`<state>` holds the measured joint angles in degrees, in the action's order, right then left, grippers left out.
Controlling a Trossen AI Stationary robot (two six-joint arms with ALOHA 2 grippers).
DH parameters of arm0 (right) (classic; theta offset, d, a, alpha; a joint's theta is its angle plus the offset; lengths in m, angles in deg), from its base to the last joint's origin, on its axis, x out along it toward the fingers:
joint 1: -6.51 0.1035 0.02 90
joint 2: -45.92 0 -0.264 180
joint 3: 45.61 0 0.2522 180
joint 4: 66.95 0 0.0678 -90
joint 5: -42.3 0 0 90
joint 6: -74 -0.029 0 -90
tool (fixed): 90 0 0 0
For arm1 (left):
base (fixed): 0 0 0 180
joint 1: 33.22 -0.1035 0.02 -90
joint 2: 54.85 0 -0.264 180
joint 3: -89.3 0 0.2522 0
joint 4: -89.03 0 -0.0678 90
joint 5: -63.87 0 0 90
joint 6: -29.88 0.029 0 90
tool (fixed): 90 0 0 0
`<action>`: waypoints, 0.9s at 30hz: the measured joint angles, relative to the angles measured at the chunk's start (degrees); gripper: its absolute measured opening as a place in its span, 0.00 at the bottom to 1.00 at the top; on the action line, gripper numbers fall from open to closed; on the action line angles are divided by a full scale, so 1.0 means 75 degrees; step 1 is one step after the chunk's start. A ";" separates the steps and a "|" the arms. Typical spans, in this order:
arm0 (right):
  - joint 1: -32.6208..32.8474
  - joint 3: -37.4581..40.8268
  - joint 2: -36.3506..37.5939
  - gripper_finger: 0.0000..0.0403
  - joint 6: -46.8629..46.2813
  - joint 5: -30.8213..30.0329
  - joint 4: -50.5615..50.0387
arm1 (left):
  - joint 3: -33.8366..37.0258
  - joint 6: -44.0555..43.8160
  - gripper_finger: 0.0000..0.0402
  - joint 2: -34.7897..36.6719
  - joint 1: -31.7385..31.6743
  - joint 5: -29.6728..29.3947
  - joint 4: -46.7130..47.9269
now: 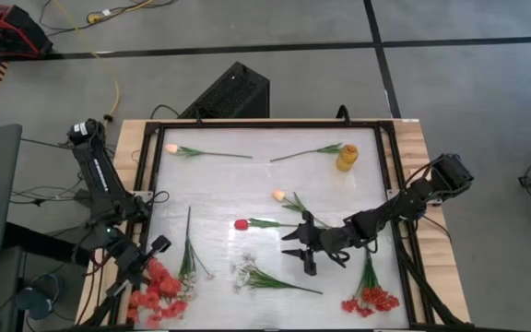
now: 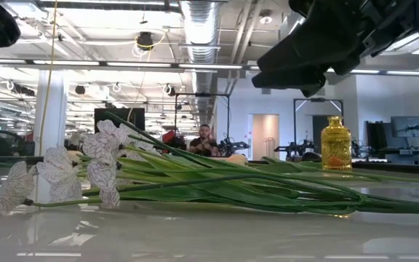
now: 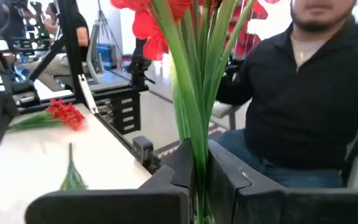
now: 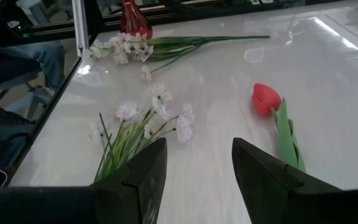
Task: Sort flowers into vase by color
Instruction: Put the top red flowers into the red vase
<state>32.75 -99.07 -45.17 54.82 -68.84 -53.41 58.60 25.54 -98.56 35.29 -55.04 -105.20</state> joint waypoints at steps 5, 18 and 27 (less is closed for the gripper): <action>-0.0002 0.0000 0.0000 0.52 0.0029 0.0000 0.0109 | 0.1200 -0.0076 0.01 0.0399 0.0003 0.0012 -0.1994; -0.0017 0.0000 0.0000 0.52 0.0029 0.0001 0.0147 | 0.1756 -0.0298 0.03 0.1244 0.0009 0.0814 -0.1992; -0.0017 0.0000 0.0000 0.52 0.0029 0.0003 0.0203 | 0.1753 -0.0393 0.13 0.1609 0.0009 0.0828 -0.1211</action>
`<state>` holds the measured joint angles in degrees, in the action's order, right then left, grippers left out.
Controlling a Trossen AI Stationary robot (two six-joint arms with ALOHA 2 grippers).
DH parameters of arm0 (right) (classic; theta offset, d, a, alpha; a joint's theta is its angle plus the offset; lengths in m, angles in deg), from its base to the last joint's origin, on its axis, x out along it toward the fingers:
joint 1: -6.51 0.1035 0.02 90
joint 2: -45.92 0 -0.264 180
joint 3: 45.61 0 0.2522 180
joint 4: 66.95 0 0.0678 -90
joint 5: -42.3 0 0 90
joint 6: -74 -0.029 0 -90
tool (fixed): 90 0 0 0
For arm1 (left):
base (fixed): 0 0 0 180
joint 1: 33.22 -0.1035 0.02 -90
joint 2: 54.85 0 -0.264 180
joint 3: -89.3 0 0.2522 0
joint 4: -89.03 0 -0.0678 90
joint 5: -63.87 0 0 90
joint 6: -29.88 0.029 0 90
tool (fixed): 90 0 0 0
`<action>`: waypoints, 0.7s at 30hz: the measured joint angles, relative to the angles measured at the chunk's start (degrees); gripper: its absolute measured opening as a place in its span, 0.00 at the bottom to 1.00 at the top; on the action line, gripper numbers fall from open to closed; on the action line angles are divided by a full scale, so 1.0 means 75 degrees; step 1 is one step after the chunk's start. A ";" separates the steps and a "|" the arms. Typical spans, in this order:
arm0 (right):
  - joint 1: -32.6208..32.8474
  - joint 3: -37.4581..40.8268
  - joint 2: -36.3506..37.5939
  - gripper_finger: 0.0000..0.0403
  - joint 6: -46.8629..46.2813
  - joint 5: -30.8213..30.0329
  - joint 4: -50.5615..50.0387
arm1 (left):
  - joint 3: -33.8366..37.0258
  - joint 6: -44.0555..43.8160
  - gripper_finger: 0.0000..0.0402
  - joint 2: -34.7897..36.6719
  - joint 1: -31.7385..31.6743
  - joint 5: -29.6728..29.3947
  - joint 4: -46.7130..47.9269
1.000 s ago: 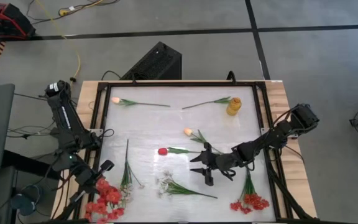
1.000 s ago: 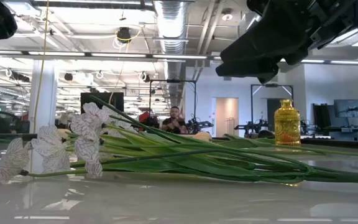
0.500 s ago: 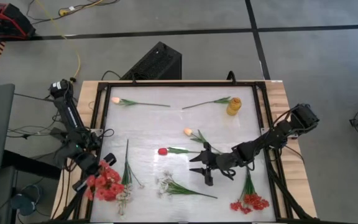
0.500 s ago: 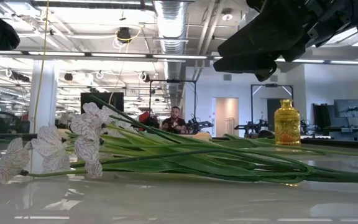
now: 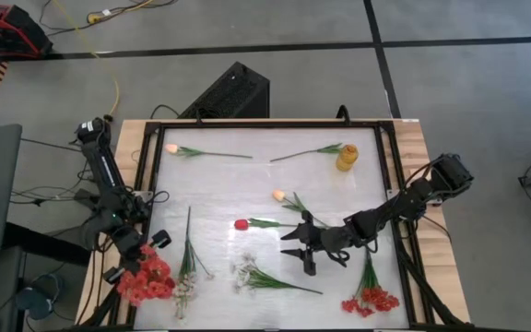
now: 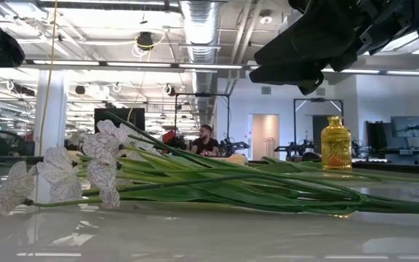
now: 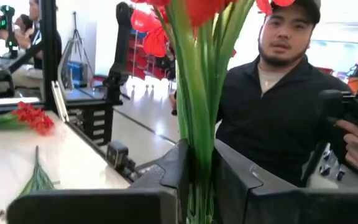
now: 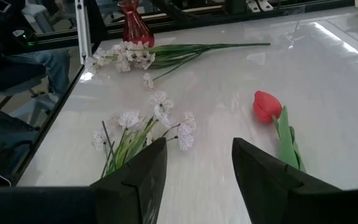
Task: Sort flowers into vase by color
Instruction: Put the top red flowers into the red vase
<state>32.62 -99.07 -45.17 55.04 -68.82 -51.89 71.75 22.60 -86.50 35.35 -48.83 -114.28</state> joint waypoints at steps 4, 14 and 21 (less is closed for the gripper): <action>0.0000 0.0000 0.0000 0.52 0.0000 0.0000 0.0002 | 0.0000 -0.0366 0.16 0.0293 0.0000 0.0008 0.0529; 0.0000 0.0000 0.0000 0.52 -0.0001 0.0003 0.0005 | -0.0003 -0.2241 0.19 0.1593 0.0006 0.0164 0.2418; 0.0000 0.0000 0.0000 0.52 -0.0006 0.0009 0.0005 | -0.0009 -0.4565 0.19 0.2366 0.0006 0.0134 0.3660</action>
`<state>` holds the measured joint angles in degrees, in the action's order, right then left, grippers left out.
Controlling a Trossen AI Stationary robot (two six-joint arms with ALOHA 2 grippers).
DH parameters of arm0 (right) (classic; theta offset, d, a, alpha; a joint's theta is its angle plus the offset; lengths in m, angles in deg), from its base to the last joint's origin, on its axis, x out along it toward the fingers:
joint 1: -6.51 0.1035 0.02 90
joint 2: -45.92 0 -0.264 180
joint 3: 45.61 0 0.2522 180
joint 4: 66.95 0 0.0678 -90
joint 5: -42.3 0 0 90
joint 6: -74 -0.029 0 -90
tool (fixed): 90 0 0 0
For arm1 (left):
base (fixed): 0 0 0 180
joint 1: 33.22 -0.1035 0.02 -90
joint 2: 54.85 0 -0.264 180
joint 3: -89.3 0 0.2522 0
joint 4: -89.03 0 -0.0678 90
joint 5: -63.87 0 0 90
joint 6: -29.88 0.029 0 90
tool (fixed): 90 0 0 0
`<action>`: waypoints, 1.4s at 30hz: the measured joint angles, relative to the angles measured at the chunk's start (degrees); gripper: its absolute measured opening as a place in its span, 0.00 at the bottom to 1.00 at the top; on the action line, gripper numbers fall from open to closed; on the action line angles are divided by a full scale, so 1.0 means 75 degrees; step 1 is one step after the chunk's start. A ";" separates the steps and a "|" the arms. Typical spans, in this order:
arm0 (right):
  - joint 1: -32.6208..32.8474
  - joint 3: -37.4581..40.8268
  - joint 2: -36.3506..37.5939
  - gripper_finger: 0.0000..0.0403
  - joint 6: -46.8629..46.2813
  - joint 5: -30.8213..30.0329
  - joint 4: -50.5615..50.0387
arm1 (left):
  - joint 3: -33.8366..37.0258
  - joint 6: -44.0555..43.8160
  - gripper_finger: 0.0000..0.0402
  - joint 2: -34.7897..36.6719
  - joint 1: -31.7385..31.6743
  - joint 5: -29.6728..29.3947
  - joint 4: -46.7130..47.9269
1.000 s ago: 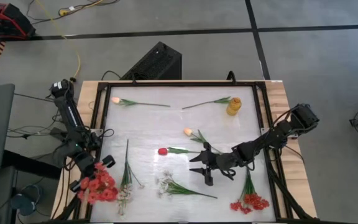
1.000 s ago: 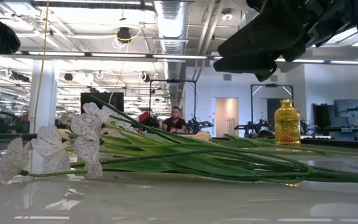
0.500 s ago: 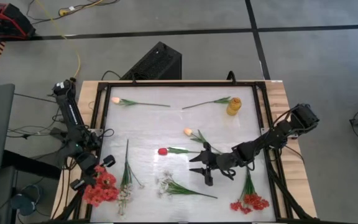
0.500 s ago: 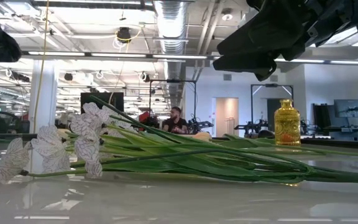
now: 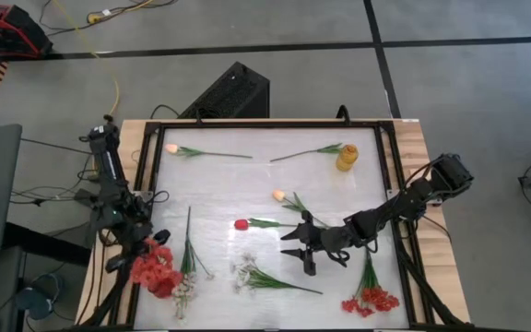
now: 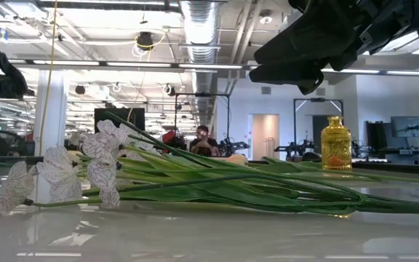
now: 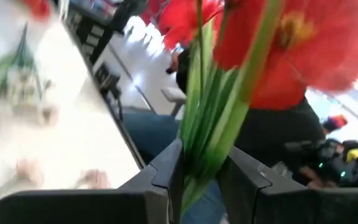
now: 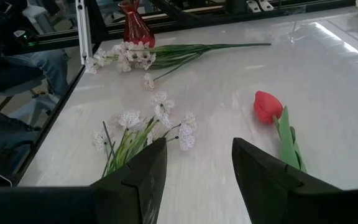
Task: Sort flowers into vase by color
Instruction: Put the top red flowers into the red vase
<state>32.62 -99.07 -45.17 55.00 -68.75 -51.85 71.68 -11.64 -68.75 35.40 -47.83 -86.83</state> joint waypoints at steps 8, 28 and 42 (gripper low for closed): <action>0.0000 0.0000 0.0000 0.52 0.0000 0.0003 0.0000 | 0.0000 -0.1130 0.19 0.0229 0.0000 0.0010 0.0485; -0.0064 0.0000 0.0000 0.52 0.0000 0.0011 0.0049 | 0.0000 -0.1857 0.19 0.0229 -0.0015 0.0123 0.0502; -0.0152 0.0000 0.0000 0.52 0.0000 0.0011 0.0047 | 0.0000 -0.1696 0.19 0.0226 -0.0015 -0.0219 0.0309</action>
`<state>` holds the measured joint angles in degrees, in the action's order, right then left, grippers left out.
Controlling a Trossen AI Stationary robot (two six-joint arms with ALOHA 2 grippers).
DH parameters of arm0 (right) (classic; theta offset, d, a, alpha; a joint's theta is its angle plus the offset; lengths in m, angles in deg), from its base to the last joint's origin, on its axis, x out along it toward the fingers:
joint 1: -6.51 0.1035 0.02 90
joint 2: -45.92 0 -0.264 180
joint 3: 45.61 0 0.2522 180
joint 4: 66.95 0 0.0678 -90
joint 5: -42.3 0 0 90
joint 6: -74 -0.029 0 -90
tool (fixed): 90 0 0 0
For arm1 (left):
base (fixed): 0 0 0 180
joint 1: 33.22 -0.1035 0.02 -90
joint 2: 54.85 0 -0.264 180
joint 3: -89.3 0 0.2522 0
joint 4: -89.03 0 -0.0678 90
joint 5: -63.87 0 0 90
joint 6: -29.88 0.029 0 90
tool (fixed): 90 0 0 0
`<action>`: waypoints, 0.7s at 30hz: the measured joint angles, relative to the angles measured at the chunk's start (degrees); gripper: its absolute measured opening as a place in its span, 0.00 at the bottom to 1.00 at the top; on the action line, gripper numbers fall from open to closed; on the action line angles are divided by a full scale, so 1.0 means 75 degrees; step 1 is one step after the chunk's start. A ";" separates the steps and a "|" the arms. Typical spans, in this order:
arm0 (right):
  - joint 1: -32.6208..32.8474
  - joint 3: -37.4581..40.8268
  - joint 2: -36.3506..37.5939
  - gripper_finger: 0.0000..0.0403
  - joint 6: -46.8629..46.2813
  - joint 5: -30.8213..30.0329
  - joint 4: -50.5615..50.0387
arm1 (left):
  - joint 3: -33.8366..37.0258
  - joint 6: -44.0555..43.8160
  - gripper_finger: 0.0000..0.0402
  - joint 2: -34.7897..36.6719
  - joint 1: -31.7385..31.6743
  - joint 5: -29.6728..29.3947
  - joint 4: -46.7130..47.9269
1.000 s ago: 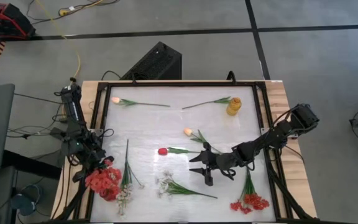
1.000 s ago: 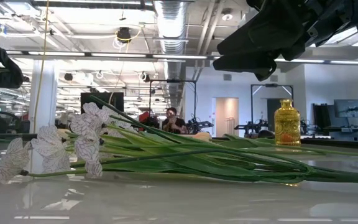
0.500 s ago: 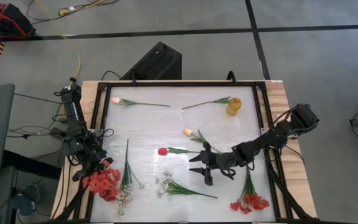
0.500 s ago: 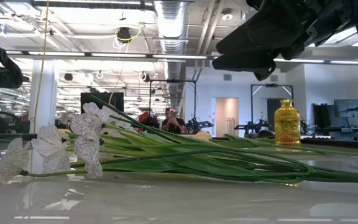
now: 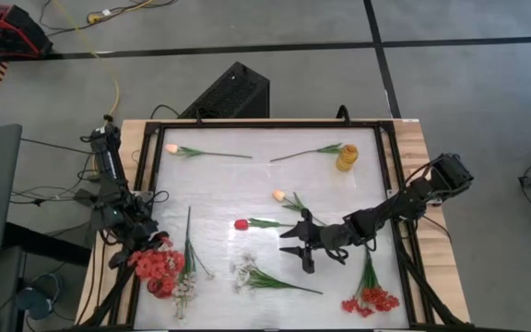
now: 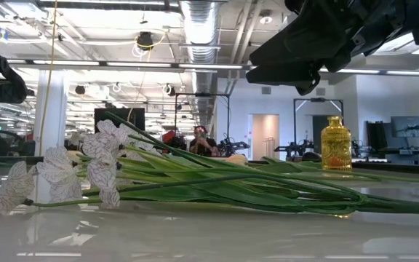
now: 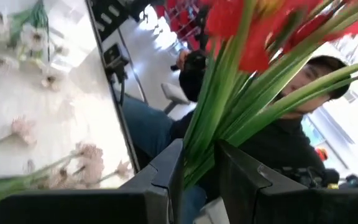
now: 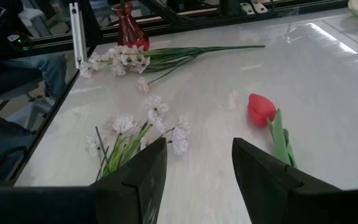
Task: Sort flowers into vase by color
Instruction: Put the top red flowers into the red vase
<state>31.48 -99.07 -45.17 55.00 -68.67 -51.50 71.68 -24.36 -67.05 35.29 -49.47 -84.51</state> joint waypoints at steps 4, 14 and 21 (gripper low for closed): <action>0.0000 0.0000 0.0000 0.52 0.0000 0.0000 -0.0001 | -0.0012 0.0114 0.19 -0.0004 0.0000 -0.0483 -0.0070; -0.0015 0.0000 0.0000 0.52 0.0000 0.0000 -0.0005 | -0.0012 0.0511 0.22 -0.0006 0.0000 -0.0987 -0.0158; -0.0134 0.0000 0.0000 0.52 -0.0003 0.0000 -0.0006 | -0.0012 0.0449 0.41 0.0000 0.0000 -0.0877 -0.0163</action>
<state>30.47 -99.07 -45.17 54.97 -68.67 -51.54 71.60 -21.00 -67.05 35.29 -56.05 -85.74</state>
